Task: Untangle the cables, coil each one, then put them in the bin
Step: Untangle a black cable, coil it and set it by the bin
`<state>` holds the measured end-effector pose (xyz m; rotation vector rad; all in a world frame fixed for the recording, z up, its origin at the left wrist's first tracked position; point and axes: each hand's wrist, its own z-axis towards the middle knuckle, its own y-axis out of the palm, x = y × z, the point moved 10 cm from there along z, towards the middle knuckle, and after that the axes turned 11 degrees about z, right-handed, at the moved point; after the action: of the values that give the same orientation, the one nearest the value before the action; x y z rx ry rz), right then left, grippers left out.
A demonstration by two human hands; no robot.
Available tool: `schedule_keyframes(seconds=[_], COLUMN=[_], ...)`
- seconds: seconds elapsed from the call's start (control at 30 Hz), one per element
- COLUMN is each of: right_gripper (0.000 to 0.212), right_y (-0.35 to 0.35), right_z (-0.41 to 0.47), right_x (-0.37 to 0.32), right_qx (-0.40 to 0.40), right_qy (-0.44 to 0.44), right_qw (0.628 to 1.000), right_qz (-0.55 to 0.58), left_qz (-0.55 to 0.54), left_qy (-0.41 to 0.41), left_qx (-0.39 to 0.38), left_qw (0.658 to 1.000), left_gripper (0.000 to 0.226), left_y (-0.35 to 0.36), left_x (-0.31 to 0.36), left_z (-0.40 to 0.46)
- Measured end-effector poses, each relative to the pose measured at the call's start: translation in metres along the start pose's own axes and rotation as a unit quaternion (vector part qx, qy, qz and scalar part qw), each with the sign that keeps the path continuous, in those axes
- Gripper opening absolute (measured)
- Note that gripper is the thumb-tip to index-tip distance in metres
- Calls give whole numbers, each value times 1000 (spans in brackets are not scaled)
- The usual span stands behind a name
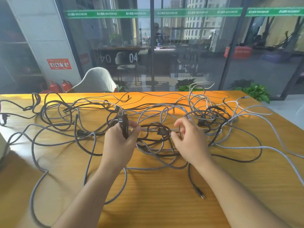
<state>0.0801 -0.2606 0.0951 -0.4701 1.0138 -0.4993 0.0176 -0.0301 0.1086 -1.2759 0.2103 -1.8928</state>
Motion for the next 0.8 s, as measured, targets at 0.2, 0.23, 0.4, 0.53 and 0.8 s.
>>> schedule_keyframes(seconds=[0.2,0.23,0.4,0.53,0.8], right_gripper=[9,11,24,38,43], right_y=[-1,1,21,35,31], right_z=[2,1,-5,-12,-21], right_x=[19,17,25,7,-40], right_qx=[-60,-70,-132,-149,-230], right_qy=[64,64,148,174,67], right_qw=[996,995,946,866,769], right_qz=[27,43,257,445,592], left_qz=[-3,-6,-35,-44,-38], left_qy=[-13,-13,-12,-9,-6], left_qx=[4,5,6,6,8], left_qw=[1000,1000,999,999,999], left_gripper=[8,8,10,11,11], left_y=[-1,-2,-6,-7,-6], left_x=[-6,-6,-4,-3,-1], left_z=[2,2,3,3,2])
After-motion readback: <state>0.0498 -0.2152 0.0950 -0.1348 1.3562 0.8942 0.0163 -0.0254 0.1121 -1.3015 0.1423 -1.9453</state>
